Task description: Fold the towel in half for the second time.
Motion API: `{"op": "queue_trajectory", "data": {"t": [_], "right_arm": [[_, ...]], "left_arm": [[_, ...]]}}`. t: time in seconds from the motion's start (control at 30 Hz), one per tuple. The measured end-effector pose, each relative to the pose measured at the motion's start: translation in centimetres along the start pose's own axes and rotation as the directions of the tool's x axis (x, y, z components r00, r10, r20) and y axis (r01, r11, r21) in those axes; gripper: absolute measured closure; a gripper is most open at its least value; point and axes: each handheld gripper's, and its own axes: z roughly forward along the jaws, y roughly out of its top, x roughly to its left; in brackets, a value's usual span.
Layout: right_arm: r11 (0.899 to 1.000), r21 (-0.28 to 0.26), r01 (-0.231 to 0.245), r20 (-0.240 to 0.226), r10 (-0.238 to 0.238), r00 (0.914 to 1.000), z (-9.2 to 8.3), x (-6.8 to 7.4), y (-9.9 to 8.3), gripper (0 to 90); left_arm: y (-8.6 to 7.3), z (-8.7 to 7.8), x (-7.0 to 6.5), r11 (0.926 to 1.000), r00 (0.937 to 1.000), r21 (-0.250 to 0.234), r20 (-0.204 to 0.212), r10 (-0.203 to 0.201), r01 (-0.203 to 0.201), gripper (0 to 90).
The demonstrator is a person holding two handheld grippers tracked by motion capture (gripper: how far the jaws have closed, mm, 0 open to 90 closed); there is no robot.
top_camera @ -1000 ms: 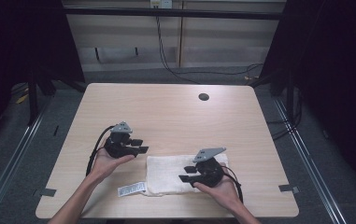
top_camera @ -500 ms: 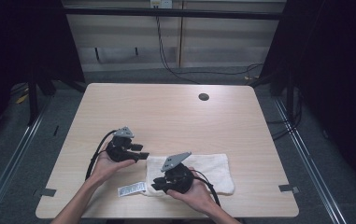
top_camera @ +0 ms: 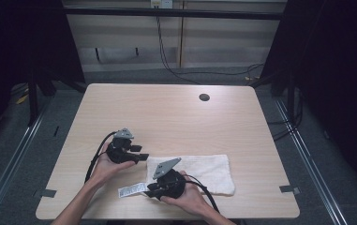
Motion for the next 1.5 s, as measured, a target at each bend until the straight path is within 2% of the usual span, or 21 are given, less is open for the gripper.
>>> {"op": "queue_trajectory", "data": {"t": [0.1, 0.2, 0.27, 0.33, 0.37, 0.4, 0.53, 0.63, 0.8, 0.9, 1.2, 1.4, 1.5], "right_arm": [[1.0, 0.003, -0.001, 0.011, 0.001, 0.9999, 0.4, 0.2, -0.4, 69.1], [1.0, -0.006, 0.024, 0.017, -0.023, 0.9996, 0.4, 0.6, -0.6, 67.0], [0.999, -0.021, 0.028, -0.004, -0.028, 0.9996, 0.5, 0.8, -0.8, 67.4], [0.999, -0.031, 0.042, 0.016, -0.042, 0.999, 0.5, 1.1, -1.0, 68.2], [0.998, -0.027, 0.049, 0.021, -0.048, 0.9986, 0.5, 1.2, -1.0, 70.0], [0.997, -0.023, 0.077, 0.046, -0.076, 0.9961, 0.6, 1.2, -0.9, 74.1], [0.997, -0.019, 0.078, 0.053, -0.077, 0.9956, 0.5, 1.0, -0.9, 79.8], [0.997, -0.019, 0.07, 0.057, -0.069, 0.996, 0.6, 1.0, -0.9, 82.1], [0.999, -0.028, 0.029, 0.055, -0.027, 0.9981, 0.5, 0.9, -0.9, 84.1], [0.999, -0.031, 0.023, 0.066, -0.021, 0.9976, 0.6, 1.0, -1.0, 84.5], [0.999, -0.033, -0.005, 0.042, 0.006, 0.9991, 0.5, 0.7, -1.0, 84.8], [0.999, -0.037, -0.003, 0.036, 0.005, 0.9993, 0.5, 0.5, -1.0, 84.8], [0.999, -0.034, -0.003, 0.04, 0.004, 0.9992, 0.5, 0.5, -0.9, 84.7]], "left_arm": [[0.0, 0.1, 0.0, 1.0, 0.9999, -0.001, 0.012, 0.004, -0.004, 45.3], [0.0, 0.0, 0.0, 1.0, 1.0, 0.0, 0.005, 0.005, -0.005, 44.6], [0.0, -0.1, 0.1, 1.0, 1.0, -0.001, 0.001, 0.004, -0.004, 44.3], [0.0, -0.1, 0.1, 1.0, 1.0, -0.004, 0.001, 0.002, -0.002, 43.5], [0.0, -0.1, 0.1, 1.0, 1.0, -0.005, -0.001, 0.001, -0.001, 43.3], [-0.1, -0.1, 0.1, 1.0, 1.0, -0.003, 0.0, 0.001, -0.001, 42.9], [-0.1, 0.1, 0.1, 1.0, 1.0, 0.004, 0.008, 0.002, -0.002, 42.7], [-0.2, 0.4, 0.0, 0.9999, 0.9999, 0.011, 0.011, 0.0, -0.001, 44.8], [-0.2, 0.6, 0.0, 0.9997, 0.9996, 0.023, 0.028, 0.005, -0.005, 48.1], [-0.2, 0.8, -0.1, 0.9992, 0.999, 0.034, 0.039, 0.019, -0.02, 48.0], [-0.1, 1.7, -0.6, 0.9962, 0.9946, 0.066, 0.091, 0.051, -0.057, 52.1], [-0.1, 2.0, -0.8, 0.994, 0.995, 0.088, 0.082, 0.057, -0.064, 53.4], [-0.2, 2.1, -0.9, 0.9944, 0.9945, 0.082, 0.085, 0.06, -0.067, 51.4]]}}
